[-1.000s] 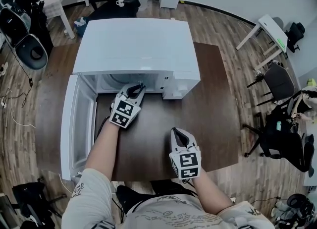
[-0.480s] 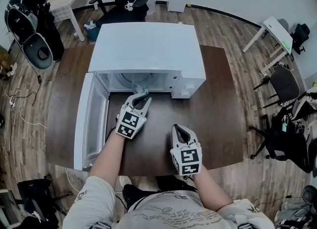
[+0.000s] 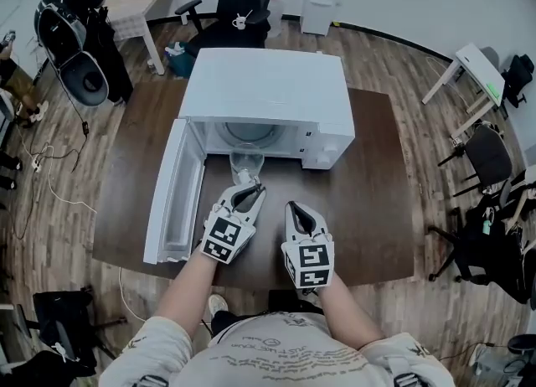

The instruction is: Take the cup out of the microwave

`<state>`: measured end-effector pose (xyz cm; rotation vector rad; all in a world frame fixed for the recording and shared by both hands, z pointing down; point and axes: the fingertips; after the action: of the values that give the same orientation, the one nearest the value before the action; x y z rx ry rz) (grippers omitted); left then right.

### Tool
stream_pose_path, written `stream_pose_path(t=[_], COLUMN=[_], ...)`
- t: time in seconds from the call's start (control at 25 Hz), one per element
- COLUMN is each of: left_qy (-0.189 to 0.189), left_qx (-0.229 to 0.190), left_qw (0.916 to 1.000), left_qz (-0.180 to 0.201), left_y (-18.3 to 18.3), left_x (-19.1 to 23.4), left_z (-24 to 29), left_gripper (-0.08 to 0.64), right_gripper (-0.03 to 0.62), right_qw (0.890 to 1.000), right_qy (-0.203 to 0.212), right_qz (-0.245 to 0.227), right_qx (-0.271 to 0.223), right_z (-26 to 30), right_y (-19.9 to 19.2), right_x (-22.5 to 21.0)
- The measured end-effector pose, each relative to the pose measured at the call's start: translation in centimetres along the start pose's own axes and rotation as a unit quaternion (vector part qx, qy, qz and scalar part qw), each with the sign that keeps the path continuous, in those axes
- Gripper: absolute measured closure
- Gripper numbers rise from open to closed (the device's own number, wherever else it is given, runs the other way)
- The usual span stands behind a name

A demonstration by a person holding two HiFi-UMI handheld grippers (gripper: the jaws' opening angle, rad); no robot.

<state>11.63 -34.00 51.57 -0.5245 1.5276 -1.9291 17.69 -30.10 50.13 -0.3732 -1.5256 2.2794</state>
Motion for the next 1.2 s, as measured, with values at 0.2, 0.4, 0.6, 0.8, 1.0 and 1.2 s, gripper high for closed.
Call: stream_pose_path(t=[0.2,0.4,0.6,0.8,1.0,1.2], left_qy=[0.016,0.023,0.033,0.047,0.056,0.055], left_qx=[-0.023,-0.027,-0.028,-0.030,-0.025,-0.035], left_qw=[0.9996,0.9993,0.9990,0.9983,0.9980,0.9977], left_qz=[0.000,0.007,-0.001,-0.019,-0.014,-0.021], left_y=[3.3,5.1,5.4,5.5,5.2,5.7], left_x=[-1.7,-2.6,-2.5,-2.2,-1.8,-1.6], left_z=[-3.9,-7.3,-9.9,-11.2,-11.5,-11.7], left_gripper=[0.512,0.512,0.512,0.512,0.511,0.511], right_gripper=[0.584,0.584,0.584,0.584,0.585,0.584], right_qw=[0.999,0.995,0.991,0.991,0.990,0.990], right_qy=[0.023,0.039,0.066,0.077,0.088,0.096], right_qz=[0.006,0.031,0.052,0.039,0.032,0.027], right_qx=[-0.047,-0.090,-0.107,-0.105,-0.103,-0.103], right_z=[-0.6,-1.6,-2.5,-2.8,-2.6,-2.6], right_y=[3.7,7.0,8.3,8.3,8.2,8.2], right_x=[2.0,3.3,4.3,5.5,6.5,7.0])
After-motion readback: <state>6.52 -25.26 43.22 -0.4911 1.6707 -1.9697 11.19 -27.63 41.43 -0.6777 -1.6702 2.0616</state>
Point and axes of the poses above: the fingertips, and each gripper's own axes: z forward along the fingers, x to its left, y out of its top, and after that the axes turned 2 degrees about y, right-handed
